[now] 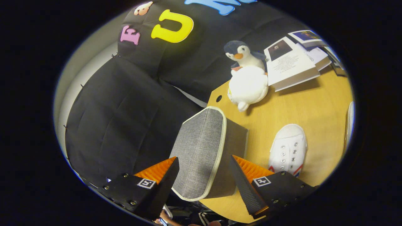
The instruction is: Open the storage box then place both shoes into the box .Put the left shoe in first, then the right shoe, with the right side of both shoes facing outward in a uniform manner.
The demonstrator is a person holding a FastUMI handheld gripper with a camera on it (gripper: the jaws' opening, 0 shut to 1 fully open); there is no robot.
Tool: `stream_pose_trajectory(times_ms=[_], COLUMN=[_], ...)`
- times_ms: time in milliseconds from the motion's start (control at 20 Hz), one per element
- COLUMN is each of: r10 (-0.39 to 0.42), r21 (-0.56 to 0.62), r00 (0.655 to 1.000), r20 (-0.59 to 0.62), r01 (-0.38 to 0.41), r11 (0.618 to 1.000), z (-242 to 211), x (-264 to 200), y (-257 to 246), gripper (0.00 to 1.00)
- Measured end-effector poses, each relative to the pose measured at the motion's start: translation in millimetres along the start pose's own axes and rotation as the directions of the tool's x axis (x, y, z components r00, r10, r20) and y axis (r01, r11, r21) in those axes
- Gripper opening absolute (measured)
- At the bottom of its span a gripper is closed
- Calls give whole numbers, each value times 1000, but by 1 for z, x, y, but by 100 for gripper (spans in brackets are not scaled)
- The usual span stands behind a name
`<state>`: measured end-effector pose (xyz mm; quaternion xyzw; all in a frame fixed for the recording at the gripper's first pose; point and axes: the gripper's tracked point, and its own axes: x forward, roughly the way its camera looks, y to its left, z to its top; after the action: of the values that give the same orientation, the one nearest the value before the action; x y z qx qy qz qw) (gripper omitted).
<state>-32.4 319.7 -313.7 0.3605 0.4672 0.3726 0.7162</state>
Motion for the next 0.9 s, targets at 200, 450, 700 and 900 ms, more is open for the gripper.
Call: stream_pose_trajectory(times_ms=[200, 450, 700, 900], r10=[41, 81, 152, 220], r21=[58, 131, 276, 269], r00=[999, 994, 987, 971], r20=[-31, -67, -58, -93], r01=[-39, -72, -131, -188], r11=[998, 989, 952, 945], z=[-8, -15, -12, -13], x=[22, 41, 43, 42], y=[-9, -18, -14, 6], gripper=[96, 97, 94, 69])
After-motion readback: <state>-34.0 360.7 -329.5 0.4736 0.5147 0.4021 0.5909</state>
